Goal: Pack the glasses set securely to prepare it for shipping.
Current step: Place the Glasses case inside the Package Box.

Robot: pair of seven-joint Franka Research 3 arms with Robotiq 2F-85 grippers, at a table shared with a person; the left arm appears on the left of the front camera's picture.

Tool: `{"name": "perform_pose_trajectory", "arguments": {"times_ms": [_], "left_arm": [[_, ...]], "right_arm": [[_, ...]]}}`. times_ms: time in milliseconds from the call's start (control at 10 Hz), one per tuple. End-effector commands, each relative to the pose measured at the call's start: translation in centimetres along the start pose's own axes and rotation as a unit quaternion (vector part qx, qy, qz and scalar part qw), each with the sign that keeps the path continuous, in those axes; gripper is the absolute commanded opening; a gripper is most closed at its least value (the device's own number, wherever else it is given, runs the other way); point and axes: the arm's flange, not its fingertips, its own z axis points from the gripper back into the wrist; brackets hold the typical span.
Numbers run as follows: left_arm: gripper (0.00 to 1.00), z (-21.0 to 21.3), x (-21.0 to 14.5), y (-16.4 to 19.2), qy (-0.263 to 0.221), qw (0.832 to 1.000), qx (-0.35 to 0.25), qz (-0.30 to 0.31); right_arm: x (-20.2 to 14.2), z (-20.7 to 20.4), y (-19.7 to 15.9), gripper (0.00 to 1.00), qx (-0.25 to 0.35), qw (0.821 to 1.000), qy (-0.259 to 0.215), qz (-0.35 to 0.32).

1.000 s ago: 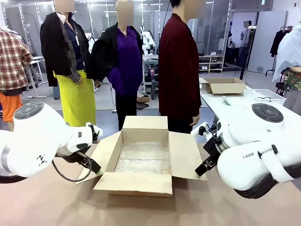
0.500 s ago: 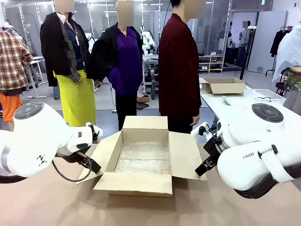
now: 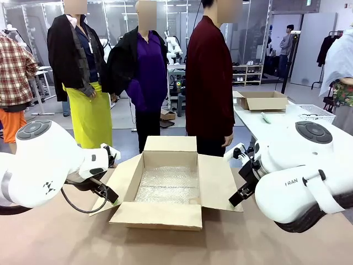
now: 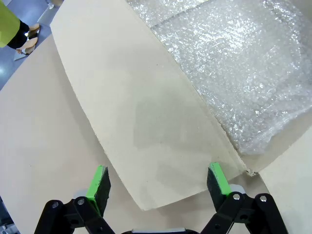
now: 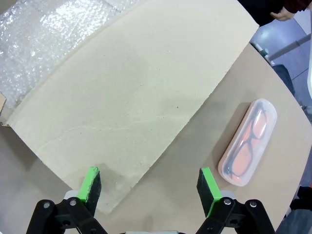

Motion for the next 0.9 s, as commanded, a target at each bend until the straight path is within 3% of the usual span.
{"name": "perform_pose_trajectory", "arguments": {"times_ms": [0,400,800], "left_arm": [[1.00,0.0,0.0,0.0,0.000,1.000,0.000,0.000],[1.00,0.0,0.0,0.0,0.000,1.000,0.000,0.000],[1.00,0.0,0.0,0.0,0.000,1.000,0.000,0.000]], "right_arm": [[0.9,0.7,-1.5,1.00,-0.008,0.999,0.006,-0.044],[2.5,4.5,-7.4,1.00,-0.033,0.985,0.015,-0.171],[5.0,4.5,-12.8,1.00,-0.020,0.966,0.084,-0.242]]}}
